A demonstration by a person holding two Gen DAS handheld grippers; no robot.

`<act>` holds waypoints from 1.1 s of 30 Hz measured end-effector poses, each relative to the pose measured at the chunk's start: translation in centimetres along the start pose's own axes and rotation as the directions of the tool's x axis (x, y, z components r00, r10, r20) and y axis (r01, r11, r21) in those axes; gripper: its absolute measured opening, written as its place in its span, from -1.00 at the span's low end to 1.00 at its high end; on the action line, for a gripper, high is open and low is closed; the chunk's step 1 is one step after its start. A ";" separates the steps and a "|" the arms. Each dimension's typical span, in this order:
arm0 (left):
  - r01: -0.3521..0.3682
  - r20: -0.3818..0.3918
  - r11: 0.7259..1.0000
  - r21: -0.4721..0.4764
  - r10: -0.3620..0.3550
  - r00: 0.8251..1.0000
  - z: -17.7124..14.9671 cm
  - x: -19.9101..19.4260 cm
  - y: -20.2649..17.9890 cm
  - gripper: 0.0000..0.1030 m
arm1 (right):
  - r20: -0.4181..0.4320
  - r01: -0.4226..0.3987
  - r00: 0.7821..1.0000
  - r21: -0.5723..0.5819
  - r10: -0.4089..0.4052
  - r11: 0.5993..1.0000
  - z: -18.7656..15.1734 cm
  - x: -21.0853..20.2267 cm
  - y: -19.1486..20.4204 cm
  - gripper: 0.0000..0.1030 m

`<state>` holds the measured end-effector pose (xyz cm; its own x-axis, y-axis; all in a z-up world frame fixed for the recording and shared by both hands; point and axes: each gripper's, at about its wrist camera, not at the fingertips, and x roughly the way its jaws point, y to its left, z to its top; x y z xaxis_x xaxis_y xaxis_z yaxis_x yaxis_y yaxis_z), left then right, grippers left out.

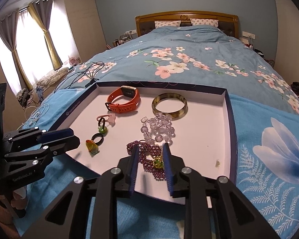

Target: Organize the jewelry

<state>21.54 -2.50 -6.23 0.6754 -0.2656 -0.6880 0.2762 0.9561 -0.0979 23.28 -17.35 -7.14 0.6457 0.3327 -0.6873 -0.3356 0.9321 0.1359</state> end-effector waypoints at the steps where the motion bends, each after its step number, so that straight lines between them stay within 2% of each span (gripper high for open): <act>1: -0.010 0.015 1.000 -0.003 0.010 1.000 -0.1 -0.4 0.1 -0.12 | 0.007 -0.002 1.000 -0.001 0.002 1.000 -0.1 -0.3 0.0 -0.38; 2: -0.019 0.025 1.000 -0.001 0.019 1.000 -0.1 -0.8 0.2 -0.08 | 0.014 0.000 1.000 -0.001 0.000 1.000 -0.2 -0.6 0.1 -0.28; 3: -0.029 0.035 1.000 0.000 0.029 0.999 -0.2 -1.3 0.2 -0.01 | 0.030 0.007 1.000 0.000 -0.007 1.000 -0.3 -1.1 0.2 -0.01; 4: -0.041 0.047 0.999 -0.001 0.041 0.998 -0.3 -1.8 0.3 0.11 | 0.045 0.015 0.999 0.001 -0.015 1.000 -0.4 -1.6 0.3 0.12; 5: -0.049 0.060 0.999 -0.002 0.049 0.997 -0.5 -2.3 0.4 0.19 | 0.064 0.024 0.998 0.000 -0.024 1.000 -0.6 -2.1 0.4 0.16; 6: -0.059 0.080 0.998 -0.003 0.059 0.995 -0.7 -3.0 0.5 0.40 | 0.074 0.030 0.997 0.001 -0.030 1.000 -0.7 -2.6 0.4 0.23; 7: -0.072 0.098 0.997 -0.004 0.072 0.993 -0.8 -3.7 0.4 0.59 | 0.089 0.035 0.995 0.006 -0.035 0.999 -1.0 -3.3 0.5 0.41; 8: -0.089 0.123 0.996 -0.003 0.088 0.988 -1.0 -4.4 0.4 0.68 | 0.102 0.037 0.994 0.011 -0.038 0.999 -1.2 -3.8 0.5 0.51; 9: -0.104 0.154 0.995 -0.002 0.103 0.983 -1.3 -5.3 0.4 0.85 | 0.118 0.043 0.992 0.018 -0.045 0.999 -1.5 -4.3 0.5 0.64; 11: -0.131 0.201 0.991 -0.004 0.129 0.971 -1.9 -6.7 0.3 0.90 | 0.150 0.066 0.986 0.015 -0.068 0.998 -2.2 -5.6 0.9 0.72; 12: -0.141 0.223 0.990 -0.007 0.139 0.965 -2.2 -7.5 0.3 0.90 | 0.158 0.076 0.984 0.015 -0.078 0.997 -2.5 -6.0 1.0 0.83; 21: -0.230 0.338 0.972 -0.043 0.231 0.912 -5.0 -12.6 -0.4 0.90 | 0.244 0.154 0.958 0.012 -0.152 0.988 -5.2 -9.6 2.5 0.87; 26: -0.260 0.382 0.964 -0.059 0.263 0.886 -6.4 -14.5 -0.9 0.90 | 0.285 0.165 0.945 0.010 -0.161 0.986 -6.1 -10.8 3.3 0.87; 33: -0.251 0.420 0.965 -0.075 0.259 0.870 -7.3 -15.9 -1.2 0.90 | 0.353 0.185 0.921 -0.021 -0.166 0.982 -7.0 -11.9 4.9 0.87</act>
<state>5.42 1.45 -0.43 0.9461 -0.0355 -0.3220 0.0457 0.9987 0.0240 9.15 -17.72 -3.28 0.8924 0.2018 -0.4035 -0.2244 0.9745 -0.0089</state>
